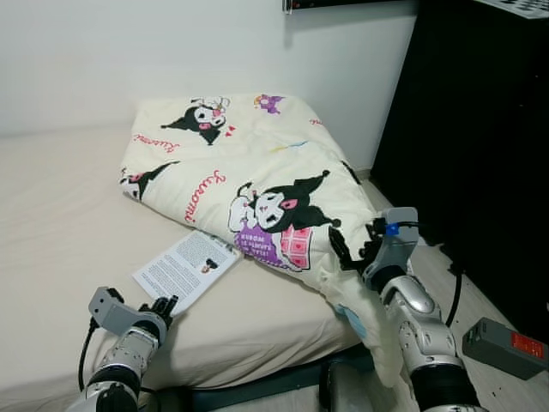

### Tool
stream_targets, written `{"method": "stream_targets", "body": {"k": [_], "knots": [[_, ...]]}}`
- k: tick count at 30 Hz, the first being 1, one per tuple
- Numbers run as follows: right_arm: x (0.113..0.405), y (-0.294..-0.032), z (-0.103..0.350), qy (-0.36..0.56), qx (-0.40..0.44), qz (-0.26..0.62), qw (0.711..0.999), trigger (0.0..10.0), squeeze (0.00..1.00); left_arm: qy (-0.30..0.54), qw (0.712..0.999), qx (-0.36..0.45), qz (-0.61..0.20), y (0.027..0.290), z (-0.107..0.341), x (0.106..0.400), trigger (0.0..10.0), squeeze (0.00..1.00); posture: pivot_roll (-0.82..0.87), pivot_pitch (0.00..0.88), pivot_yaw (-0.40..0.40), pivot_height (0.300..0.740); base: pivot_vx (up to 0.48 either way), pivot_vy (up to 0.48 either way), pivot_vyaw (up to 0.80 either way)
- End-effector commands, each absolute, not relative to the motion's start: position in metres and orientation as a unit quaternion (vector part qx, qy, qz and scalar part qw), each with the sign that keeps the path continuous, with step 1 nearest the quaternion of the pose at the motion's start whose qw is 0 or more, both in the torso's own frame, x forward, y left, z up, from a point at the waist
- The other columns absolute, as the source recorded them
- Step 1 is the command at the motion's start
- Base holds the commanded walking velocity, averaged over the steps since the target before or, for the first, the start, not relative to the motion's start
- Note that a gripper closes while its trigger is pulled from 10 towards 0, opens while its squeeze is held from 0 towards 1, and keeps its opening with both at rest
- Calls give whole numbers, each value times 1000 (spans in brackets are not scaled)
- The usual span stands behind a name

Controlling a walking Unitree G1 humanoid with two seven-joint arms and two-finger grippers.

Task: Clean up the room

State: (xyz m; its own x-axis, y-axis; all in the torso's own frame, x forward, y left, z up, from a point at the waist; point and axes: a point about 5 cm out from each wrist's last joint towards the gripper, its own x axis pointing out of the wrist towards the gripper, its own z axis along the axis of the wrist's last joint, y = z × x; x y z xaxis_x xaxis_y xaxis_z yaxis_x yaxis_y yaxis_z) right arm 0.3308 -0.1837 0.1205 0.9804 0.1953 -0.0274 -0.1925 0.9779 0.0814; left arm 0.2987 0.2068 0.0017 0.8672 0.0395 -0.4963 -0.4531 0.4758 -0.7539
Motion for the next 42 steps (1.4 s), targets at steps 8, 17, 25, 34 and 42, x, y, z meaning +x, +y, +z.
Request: {"method": "stream_targets", "body": {"k": [8,17,25,34,42], "knots": [[339,-204,137,-6,91,56,994,10000,0,166,794,-581,62,184,17,313,0,0,-158,48,-10,530,0,0,0],[341,-226,143,-20,133,18,991,10000,0,-29,802,-596,7,229,96,351,0,0,-144,40,-11,530,0,0,0],[344,-230,140,-23,178,5,984,10000,0,-173,876,-448,45,273,191,367,0,0,-120,29,-13,530,0,0,0],[348,-227,135,-14,224,4,975,10000,0,-259,896,-350,90,296,259,360,0,0,-110,21,-8,530,0,0,0],[348,-228,130,-1,239,-1,971,10000,0,-260,896,-351,77,288,263,359,0,0,-103,23,-8,530,0,0,0]]}}
